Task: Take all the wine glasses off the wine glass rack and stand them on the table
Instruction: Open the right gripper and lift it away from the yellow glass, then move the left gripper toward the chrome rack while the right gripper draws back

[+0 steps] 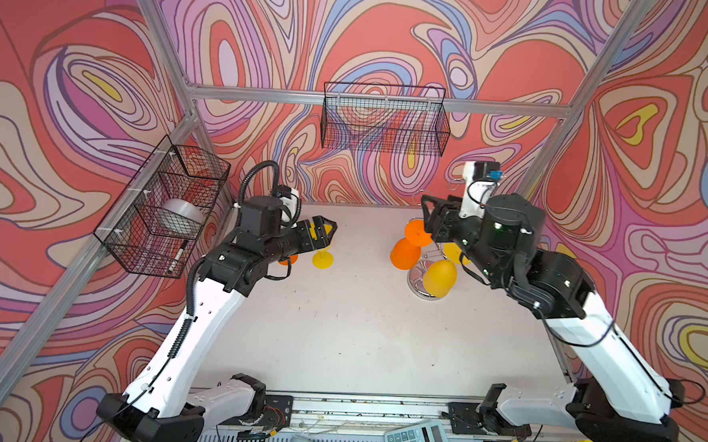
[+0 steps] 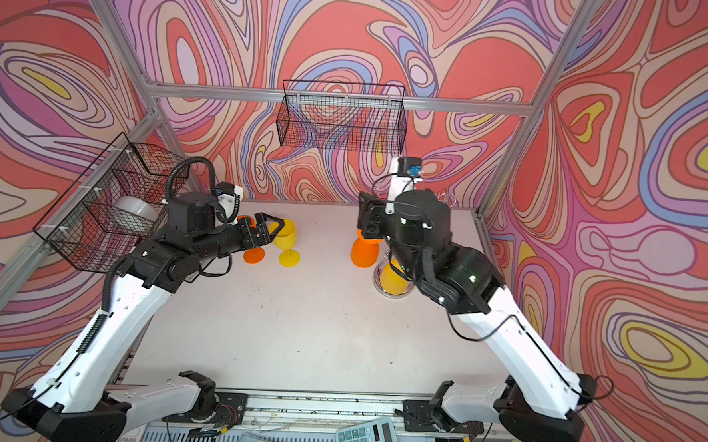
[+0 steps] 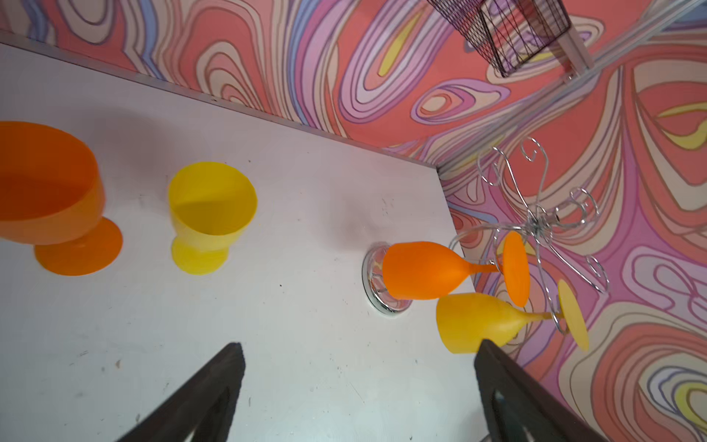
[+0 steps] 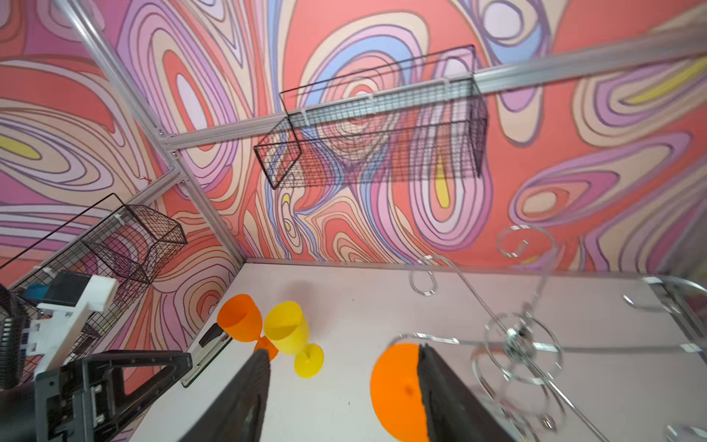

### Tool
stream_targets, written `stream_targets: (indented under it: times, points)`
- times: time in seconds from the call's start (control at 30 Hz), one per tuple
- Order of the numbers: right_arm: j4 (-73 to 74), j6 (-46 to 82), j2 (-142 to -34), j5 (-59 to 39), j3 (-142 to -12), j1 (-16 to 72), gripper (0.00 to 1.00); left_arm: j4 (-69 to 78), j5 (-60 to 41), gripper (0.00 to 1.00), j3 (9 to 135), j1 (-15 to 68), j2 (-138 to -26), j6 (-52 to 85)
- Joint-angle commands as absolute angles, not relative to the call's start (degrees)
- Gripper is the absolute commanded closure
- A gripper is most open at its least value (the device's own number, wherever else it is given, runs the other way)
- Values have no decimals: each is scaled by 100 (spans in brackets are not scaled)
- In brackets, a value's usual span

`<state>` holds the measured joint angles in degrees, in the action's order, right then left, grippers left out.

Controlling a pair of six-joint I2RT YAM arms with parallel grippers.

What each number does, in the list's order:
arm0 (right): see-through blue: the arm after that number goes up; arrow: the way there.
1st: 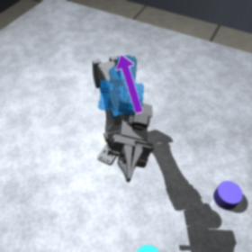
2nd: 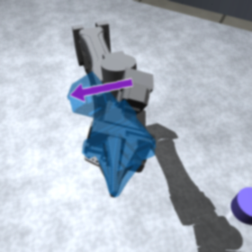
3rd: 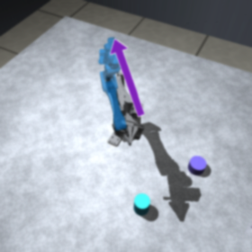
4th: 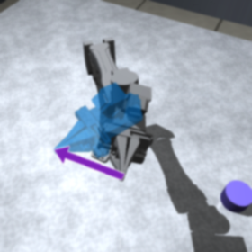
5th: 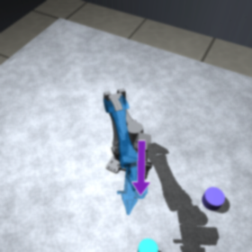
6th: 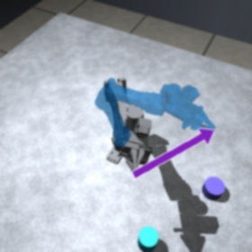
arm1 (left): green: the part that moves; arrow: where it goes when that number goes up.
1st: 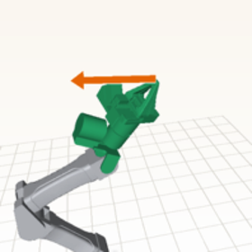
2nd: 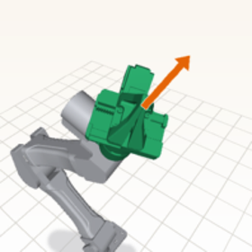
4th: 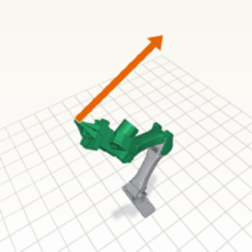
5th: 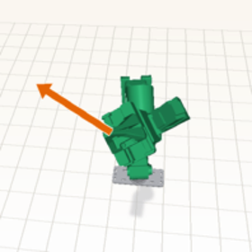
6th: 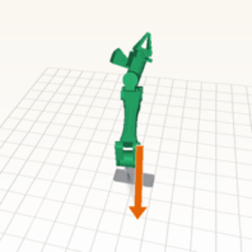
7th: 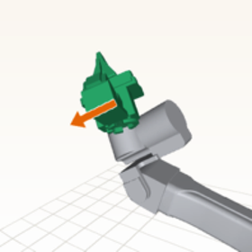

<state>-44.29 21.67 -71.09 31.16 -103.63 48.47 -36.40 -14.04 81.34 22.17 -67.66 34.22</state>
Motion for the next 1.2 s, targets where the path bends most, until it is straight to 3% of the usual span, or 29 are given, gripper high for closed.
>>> stream_targets:
  times: [0.0,0.23,0.47,0.83,1.17]
  points:
    - [-5375,3001,-6588,3674,-10244,4867,37,-3430,-967,6,8410,2790,-6914,3409]
    - [-6695,3991,-6131,3709,-10177,4860,38,-3328,-545,6,8534,3790,-7100,2983]
    - [-7623,4763,-5938,3720,-10068,4867,37,-3098,-850,7,8394,4102,-7207,2803]
    - [-6631,4507,-6217,2858,-9713,4868,38,-2852,-1301,7,8289,4157,-7174,2832]
    - [-5593,3528,-7109,2673,-10635,4714,40,-2717,-1436,7,8078,4157,-7007,2873]
